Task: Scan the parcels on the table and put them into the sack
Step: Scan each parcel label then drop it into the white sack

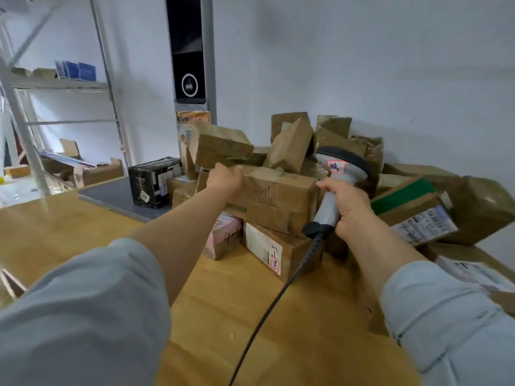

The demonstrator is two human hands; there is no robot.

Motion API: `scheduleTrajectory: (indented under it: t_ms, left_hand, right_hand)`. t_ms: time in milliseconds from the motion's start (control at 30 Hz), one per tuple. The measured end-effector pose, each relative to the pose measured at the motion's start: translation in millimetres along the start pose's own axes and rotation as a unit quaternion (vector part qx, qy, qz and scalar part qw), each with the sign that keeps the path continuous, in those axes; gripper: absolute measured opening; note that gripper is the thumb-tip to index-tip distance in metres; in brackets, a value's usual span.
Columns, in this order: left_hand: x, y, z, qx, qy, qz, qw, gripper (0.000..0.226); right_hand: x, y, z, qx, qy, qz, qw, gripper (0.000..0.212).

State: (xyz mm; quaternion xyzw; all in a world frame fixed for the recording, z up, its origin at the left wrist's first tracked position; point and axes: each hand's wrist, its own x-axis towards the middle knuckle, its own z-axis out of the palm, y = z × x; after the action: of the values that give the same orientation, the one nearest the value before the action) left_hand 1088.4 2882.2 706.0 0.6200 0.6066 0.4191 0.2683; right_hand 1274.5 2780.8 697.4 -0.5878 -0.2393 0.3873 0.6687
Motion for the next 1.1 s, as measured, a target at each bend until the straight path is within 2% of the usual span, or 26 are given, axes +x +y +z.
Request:
scheduleTrajectory:
  t_ms: [133, 267, 333, 400, 533, 633, 700, 767, 867, 933, 1033, 1100]
  left_hand:
    - [16, -5, 4, -0.032, -0.010, -0.020, 0.999, 0.050]
    - [7, -21, -15, -0.142, -0.033, -0.047, 0.988, 0.049]
    - [-11, -27, -32, -0.193, -0.059, -0.052, 0.978, 0.053]
    - [-33, -38, -53, -0.230, -0.080, -0.046, 0.969, 0.056]
    - [-85, -72, -92, -0.251, -0.104, -0.049, 0.961, 0.045]
    - [-115, -104, -118, -0.200, -0.086, -0.073, 0.973, 0.045]
    - [-130, -130, -132, -0.154, -0.076, -0.108, 0.979, 0.053]
    - [-146, -154, -140, -0.173, -0.076, -0.160, 0.969, 0.053]
    - [-172, -171, -147, -0.205, -0.086, -0.221, 0.950, 0.036]
    - [-177, -178, -151, -0.167, -0.088, -0.247, 0.950, 0.045]
    - [-176, -181, -154, -0.127, -0.045, -0.245, 0.960, 0.069]
    - [-177, -179, -155, -0.095, -0.012, -0.232, 0.968, 0.073]
  right_hand:
    - [10, 7, 4, -0.017, 0.006, 0.002, 1.000, 0.062]
    - [-4, 18, 0, 0.007, 0.003, -0.025, 1.000, 0.058]
    - [-19, 23, -3, 0.030, -0.011, -0.029, 0.999, 0.064]
    - [-39, 29, -4, 0.050, -0.025, -0.034, 0.998, 0.061]
    - [-86, 48, -1, 0.072, -0.049, -0.032, 0.996, 0.063]
    - [-120, 70, 3, 0.064, -0.072, -0.018, 0.995, 0.044]
    - [-142, 88, 6, 0.046, -0.080, 0.004, 0.996, 0.029]
    - [-158, 110, 7, 0.019, -0.079, 0.033, 0.996, 0.028]
    - [-176, 133, 5, -0.007, -0.086, 0.080, 0.993, 0.024]
    - [-185, 137, 3, -0.022, -0.091, 0.086, 0.992, 0.023]
    - [-184, 135, 0, -0.035, -0.080, 0.078, 0.993, 0.031]
    - [-180, 133, -1, -0.032, -0.081, 0.083, 0.993, 0.034]
